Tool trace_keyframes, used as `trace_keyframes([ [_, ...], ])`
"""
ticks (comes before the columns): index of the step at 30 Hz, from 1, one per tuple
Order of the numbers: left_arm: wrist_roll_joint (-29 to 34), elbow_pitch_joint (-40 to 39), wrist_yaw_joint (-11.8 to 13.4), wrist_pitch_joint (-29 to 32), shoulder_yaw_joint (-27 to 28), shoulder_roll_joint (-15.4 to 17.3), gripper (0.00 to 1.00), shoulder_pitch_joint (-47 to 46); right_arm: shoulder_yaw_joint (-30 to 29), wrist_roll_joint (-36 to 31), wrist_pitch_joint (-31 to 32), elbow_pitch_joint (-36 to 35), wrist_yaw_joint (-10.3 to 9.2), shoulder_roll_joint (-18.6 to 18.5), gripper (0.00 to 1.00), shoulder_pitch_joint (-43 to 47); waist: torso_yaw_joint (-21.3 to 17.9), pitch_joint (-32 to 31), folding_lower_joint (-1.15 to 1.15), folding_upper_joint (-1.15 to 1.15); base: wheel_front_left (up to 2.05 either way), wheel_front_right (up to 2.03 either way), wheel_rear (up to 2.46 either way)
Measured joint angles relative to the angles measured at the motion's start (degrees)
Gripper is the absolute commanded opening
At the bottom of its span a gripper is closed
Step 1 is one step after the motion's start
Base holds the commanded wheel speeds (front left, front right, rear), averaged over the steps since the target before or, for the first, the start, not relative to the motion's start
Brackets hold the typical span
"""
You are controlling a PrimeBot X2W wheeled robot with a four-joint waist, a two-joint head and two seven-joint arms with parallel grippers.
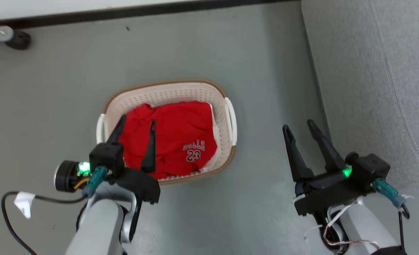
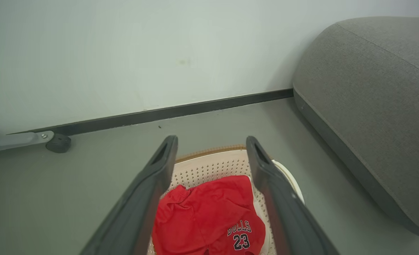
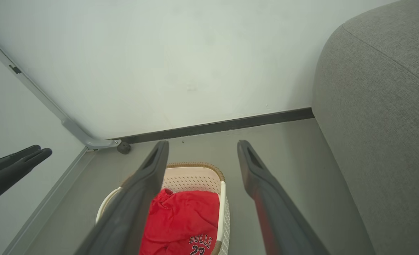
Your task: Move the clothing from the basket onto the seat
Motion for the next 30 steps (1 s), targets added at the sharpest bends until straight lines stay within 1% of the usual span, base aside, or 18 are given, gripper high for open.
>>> trace_keyframes([
  [3, 0.57, 0.66, 0.55, 1.90, 0.01, 0.52, 1.00, -2.19, 0.29, 0.81, 0.00, -0.53, -0.77, -0.02, 1.00, -1.41, -1.25, 2.45, 0.00, 0.00, 0.00, 0.00, 0.00],
  [12, 3.15, 2.20, 1.80, 7.68, 0.49, 2.61, 1.00, -7.75, 1.69, 2.41, 0.00, -2.30, -1.96, -0.04, 1.00, -5.33, -4.92, 9.92, 0.00, 0.01, 0.00, 0.00, 0.00],
  [21, 6.24, 3.05, 2.04, 13.73, -1.11, 2.90, 1.00, -17.00, 3.13, 3.85, 0.00, -3.45, -2.94, -0.04, 1.00, -9.75, -7.42, 17.72, -0.01, 0.01, 0.00, 0.00, 0.00],
  [26, 8.78, 5.80, 2.49, 16.89, -1.69, 4.72, 1.00, -20.17, 5.41, 5.58, 0.00, -3.35, -3.45, -0.04, 1.00, -11.90, -8.31, 21.41, -0.01, 0.01, 0.00, 0.00, 0.00],
  [30, 9.25, 7.72, 2.50, 18.22, -1.30, 6.01, 1.00, -20.72, 6.68, 6.55, 0.00, -3.11, -3.97, -0.04, 1.00, -13.08, -9.05, 23.53, 0.00, 0.01, 0.00, 0.00, 0.00],
])
